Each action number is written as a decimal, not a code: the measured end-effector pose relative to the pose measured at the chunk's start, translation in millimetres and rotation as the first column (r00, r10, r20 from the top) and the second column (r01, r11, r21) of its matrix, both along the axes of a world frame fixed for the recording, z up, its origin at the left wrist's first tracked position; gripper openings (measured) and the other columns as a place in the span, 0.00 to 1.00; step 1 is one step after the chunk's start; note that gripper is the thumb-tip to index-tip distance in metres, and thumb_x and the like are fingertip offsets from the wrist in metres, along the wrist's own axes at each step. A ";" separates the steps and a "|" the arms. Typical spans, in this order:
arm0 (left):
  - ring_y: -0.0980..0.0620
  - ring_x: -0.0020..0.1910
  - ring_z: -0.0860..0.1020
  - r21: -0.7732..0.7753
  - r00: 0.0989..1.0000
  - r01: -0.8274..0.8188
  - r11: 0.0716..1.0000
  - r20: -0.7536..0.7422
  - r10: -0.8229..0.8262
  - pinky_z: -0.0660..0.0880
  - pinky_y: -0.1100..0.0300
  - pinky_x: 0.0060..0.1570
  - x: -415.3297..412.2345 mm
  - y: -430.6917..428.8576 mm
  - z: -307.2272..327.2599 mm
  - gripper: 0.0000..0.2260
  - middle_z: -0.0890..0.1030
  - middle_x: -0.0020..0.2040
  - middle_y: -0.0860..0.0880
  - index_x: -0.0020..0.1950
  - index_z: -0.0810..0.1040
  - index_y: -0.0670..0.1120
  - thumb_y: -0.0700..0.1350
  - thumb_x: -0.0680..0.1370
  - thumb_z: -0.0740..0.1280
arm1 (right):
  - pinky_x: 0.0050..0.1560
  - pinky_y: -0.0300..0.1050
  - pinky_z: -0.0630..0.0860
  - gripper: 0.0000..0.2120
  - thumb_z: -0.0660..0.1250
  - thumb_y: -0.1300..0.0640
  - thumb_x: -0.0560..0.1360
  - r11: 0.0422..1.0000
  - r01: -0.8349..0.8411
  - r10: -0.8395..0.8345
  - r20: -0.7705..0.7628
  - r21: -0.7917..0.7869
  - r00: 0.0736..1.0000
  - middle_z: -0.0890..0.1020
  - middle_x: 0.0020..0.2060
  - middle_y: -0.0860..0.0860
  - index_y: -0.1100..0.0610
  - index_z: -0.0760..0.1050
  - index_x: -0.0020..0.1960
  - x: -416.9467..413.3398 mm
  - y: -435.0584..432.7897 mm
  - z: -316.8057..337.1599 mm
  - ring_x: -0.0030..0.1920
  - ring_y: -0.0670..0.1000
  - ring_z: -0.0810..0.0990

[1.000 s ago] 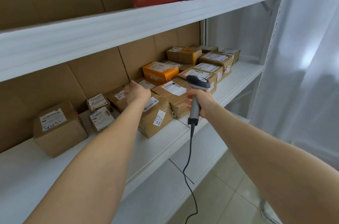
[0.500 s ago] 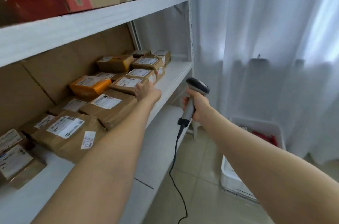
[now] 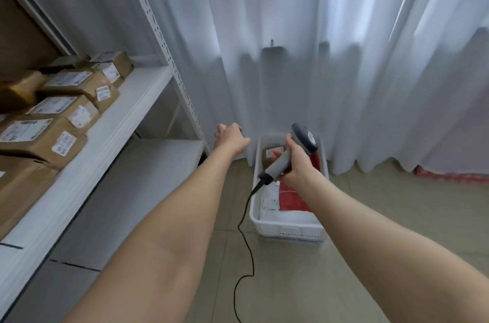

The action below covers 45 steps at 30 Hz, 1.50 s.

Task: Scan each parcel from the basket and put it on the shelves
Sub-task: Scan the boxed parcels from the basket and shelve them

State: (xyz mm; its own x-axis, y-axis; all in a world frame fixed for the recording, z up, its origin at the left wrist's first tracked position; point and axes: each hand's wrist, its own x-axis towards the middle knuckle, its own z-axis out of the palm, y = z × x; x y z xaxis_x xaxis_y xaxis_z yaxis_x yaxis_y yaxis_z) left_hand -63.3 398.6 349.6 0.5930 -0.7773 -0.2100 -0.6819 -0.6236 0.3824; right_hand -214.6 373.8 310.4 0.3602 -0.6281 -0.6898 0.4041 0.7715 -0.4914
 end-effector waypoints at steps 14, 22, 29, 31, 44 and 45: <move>0.43 0.64 0.71 0.094 0.980 0.146 0.985 -0.149 -0.131 0.69 0.54 0.61 -35.9 -131.9 -111.2 0.20 0.64 0.69 0.42 0.69 0.69 0.46 0.42 0.77 0.64 | 0.43 0.53 0.79 0.15 0.73 0.45 0.72 0.992 0.098 -0.085 -0.156 0.076 0.984 0.82 0.39 0.52 0.55 0.77 0.50 -43.7 -117.8 -99.6 0.41 0.51 0.81; 0.41 0.66 0.70 0.225 0.965 0.135 0.965 -0.250 -0.076 0.70 0.50 0.65 -5.2 -222.5 -180.6 0.23 0.63 0.70 0.41 0.72 0.66 0.45 0.45 0.78 0.64 | 0.32 0.44 0.76 0.16 0.73 0.43 0.72 0.992 0.029 0.004 -0.270 0.119 0.963 0.81 0.33 0.51 0.55 0.77 0.48 0.4 -219.7 -147.3 0.32 0.49 0.80; 0.49 0.49 0.74 0.216 0.927 0.057 0.975 -0.373 0.028 0.70 0.62 0.45 7.1 -285.9 -227.0 0.19 0.65 0.70 0.42 0.70 0.69 0.45 0.43 0.79 0.63 | 0.34 0.43 0.76 0.17 0.75 0.45 0.71 0.991 0.015 0.030 -0.336 0.130 0.941 0.80 0.32 0.52 0.56 0.77 0.49 16.7 -284.9 -191.8 0.32 0.49 0.79; 0.47 0.57 0.75 0.219 0.906 0.017 0.976 -0.417 0.077 0.70 0.63 0.45 8.5 -302.1 -241.0 0.19 0.66 0.70 0.43 0.70 0.69 0.45 0.43 0.79 0.64 | 0.35 0.44 0.76 0.16 0.75 0.46 0.71 0.991 0.003 0.045 -0.363 0.130 0.931 0.79 0.32 0.52 0.57 0.77 0.48 18.9 -304.2 -205.0 0.32 0.49 0.77; 0.47 0.54 0.75 0.265 0.652 -0.399 0.878 -0.591 0.475 0.72 0.58 0.51 10.9 -413.7 -338.0 0.19 0.75 0.63 0.42 0.69 0.70 0.42 0.39 0.78 0.64 | 0.41 0.46 0.77 0.17 0.75 0.48 0.71 0.955 -0.209 0.275 -0.356 0.211 0.893 0.78 0.33 0.53 0.60 0.77 0.51 34.6 -434.2 -300.8 0.33 0.50 0.77; 0.47 0.54 0.75 0.271 0.621 -0.427 0.863 -0.605 0.497 0.72 0.58 0.50 9.1 -423.3 -349.6 0.18 0.76 0.62 0.42 0.69 0.70 0.41 0.38 0.78 0.64 | 0.42 0.46 0.78 0.17 0.75 0.49 0.71 0.949 -0.223 0.291 -0.350 0.223 0.890 0.78 0.32 0.53 0.60 0.78 0.51 34.4 -443.8 -311.0 0.32 0.50 0.77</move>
State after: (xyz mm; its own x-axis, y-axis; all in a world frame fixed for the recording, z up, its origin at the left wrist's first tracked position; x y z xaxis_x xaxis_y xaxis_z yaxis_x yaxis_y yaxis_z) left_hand -54.2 -24.6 0.0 0.5623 -0.3946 -0.7268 0.0936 -0.8428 0.5300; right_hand -180.2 -70.0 -0.6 0.1867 -0.4081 -0.8937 -0.0070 0.9091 -0.4166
